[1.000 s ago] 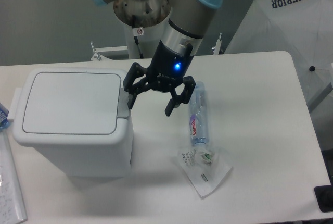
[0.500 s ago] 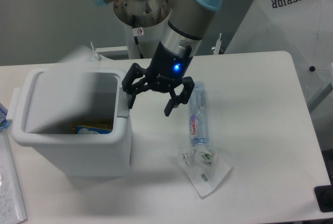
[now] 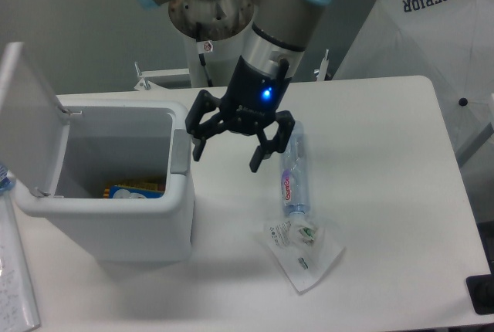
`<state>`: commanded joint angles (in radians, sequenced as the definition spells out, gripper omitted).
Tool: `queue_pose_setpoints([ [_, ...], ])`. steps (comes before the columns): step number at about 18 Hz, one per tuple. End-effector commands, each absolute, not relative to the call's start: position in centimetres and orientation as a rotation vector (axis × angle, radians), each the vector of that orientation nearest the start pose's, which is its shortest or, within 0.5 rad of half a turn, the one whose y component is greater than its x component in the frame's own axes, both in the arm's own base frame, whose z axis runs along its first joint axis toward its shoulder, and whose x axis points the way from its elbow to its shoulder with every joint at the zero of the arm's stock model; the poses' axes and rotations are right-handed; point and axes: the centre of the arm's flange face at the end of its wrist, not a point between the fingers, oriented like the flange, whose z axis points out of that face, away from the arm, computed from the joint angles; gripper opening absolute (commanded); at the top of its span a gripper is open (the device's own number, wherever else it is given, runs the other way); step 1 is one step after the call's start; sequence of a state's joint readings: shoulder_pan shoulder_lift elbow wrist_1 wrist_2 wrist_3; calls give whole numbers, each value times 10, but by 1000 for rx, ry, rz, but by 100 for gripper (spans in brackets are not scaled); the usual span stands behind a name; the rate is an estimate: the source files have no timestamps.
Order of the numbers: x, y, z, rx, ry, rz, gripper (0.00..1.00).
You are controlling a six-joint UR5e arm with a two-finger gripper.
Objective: Open the trash can
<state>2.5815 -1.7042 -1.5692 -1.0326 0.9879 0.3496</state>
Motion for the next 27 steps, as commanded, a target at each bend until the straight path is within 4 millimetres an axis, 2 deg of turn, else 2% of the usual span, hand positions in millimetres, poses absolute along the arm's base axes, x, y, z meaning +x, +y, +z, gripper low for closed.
queue_pose_setpoints([
  [2,-402,451,489,-2374,-617,-205,100],
  [4,-431,431,475,-2407,-564,-138,100],
  [9,-499,395,429,-2627,-374,105,100],
  [12,-538,398,396,-2756,-276,189,100],
  [14,-571,401,378,-2815,-284,229,100],
  [17,-614,409,370,-2913,-245,327,100],
  [19,-626,414,367,-3048,-93,309,100],
  [21,-628,419,376,-3113,34,259,100],
  [27,-626,417,375,-3144,63,227,100],
])
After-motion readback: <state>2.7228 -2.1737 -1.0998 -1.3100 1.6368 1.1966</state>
